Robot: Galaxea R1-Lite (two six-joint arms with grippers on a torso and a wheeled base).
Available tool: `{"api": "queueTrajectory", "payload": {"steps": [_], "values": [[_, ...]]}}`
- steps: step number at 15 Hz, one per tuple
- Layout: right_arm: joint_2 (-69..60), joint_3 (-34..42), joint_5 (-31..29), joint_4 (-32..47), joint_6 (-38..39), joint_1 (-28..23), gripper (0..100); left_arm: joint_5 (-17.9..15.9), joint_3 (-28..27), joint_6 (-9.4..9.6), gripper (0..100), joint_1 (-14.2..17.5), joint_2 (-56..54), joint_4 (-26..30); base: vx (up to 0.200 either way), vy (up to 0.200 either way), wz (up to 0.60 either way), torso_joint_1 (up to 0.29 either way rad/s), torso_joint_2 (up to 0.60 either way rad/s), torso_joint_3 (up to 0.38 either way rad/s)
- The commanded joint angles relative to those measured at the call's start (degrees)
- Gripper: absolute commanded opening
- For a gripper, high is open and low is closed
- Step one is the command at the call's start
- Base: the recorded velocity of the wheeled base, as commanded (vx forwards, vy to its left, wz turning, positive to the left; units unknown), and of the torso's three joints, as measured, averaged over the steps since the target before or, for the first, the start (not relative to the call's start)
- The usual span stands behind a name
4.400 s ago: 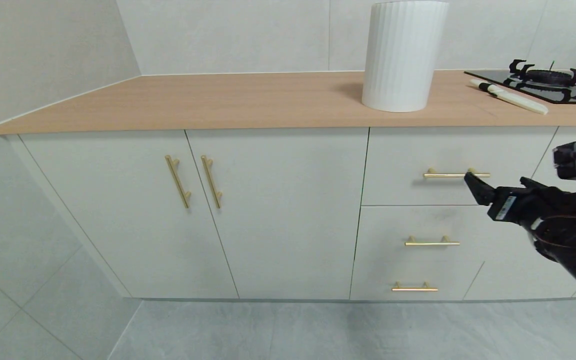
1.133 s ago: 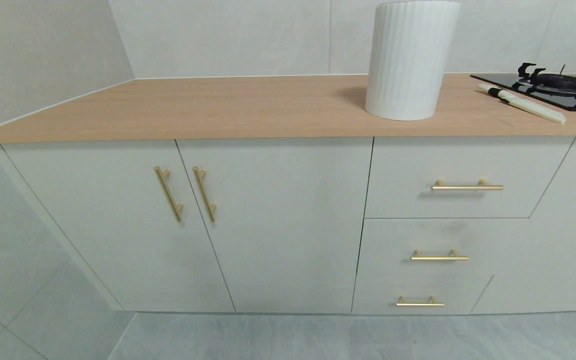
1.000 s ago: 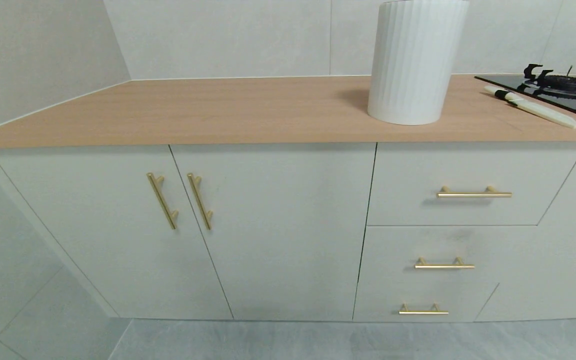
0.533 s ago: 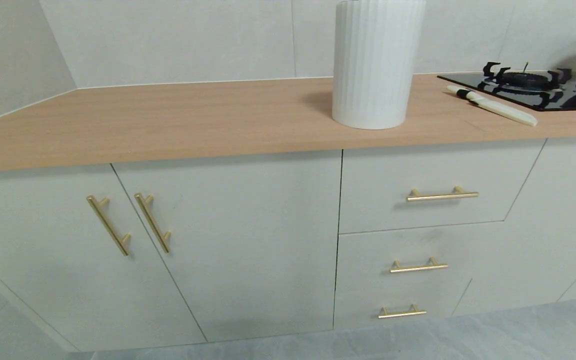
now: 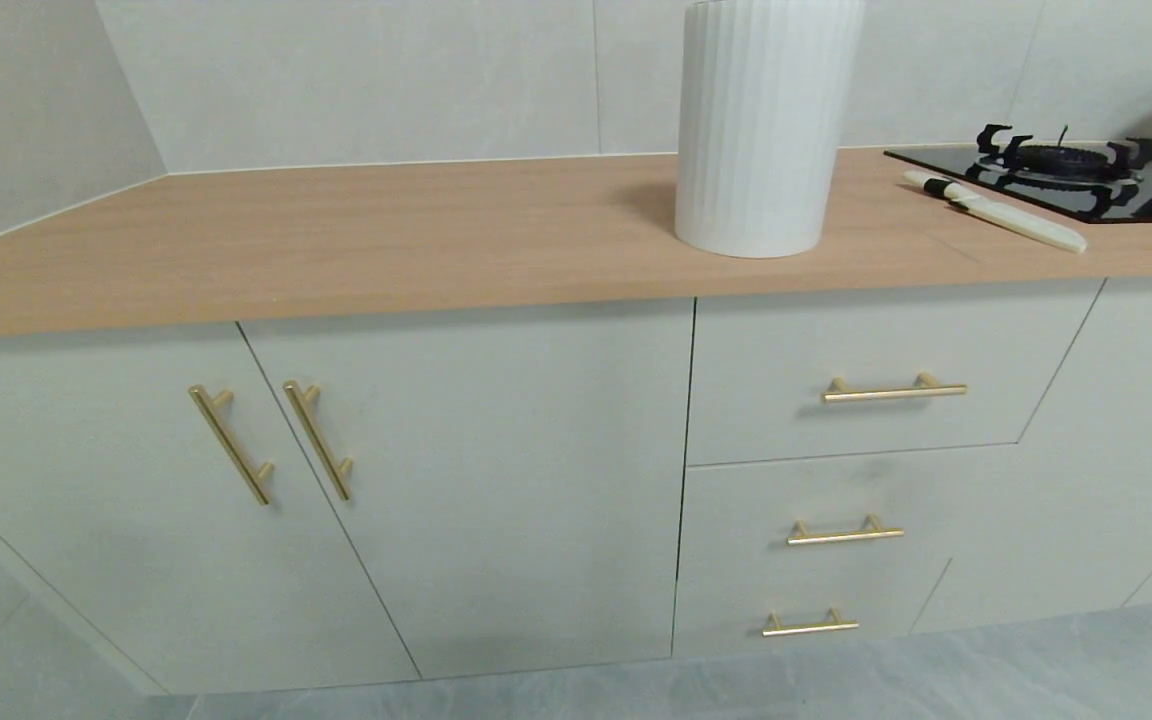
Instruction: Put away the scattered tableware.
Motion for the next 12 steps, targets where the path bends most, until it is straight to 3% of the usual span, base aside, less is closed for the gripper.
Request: {"api": "queueTrajectory", "payload": {"steps": [1, 3, 12], "values": [[0.1, 0.0, 0.1, 0.0, 0.0, 0.0, 100, 0.0, 0.0, -0.04, 100, 0.1, 0.0, 0.0, 0.000, 0.000, 0.60, 0.002, 0.00, 0.002], [0.1, 0.0, 0.0, 0.0, 0.0, 0.0, 100, 0.0, 0.0, -0.04, 100, 0.1, 0.0, 0.0, 0.000, 0.000, 0.60, 0.005, 0.00, 0.007], [0.1, 0.0, 0.0, 0.0, 0.0, 0.0, 100, 0.0, 0.0, 0.31, 100, 0.0, 0.0, -0.1, 0.000, 0.000, 0.00, 0.000, 0.00, 0.000]]}}
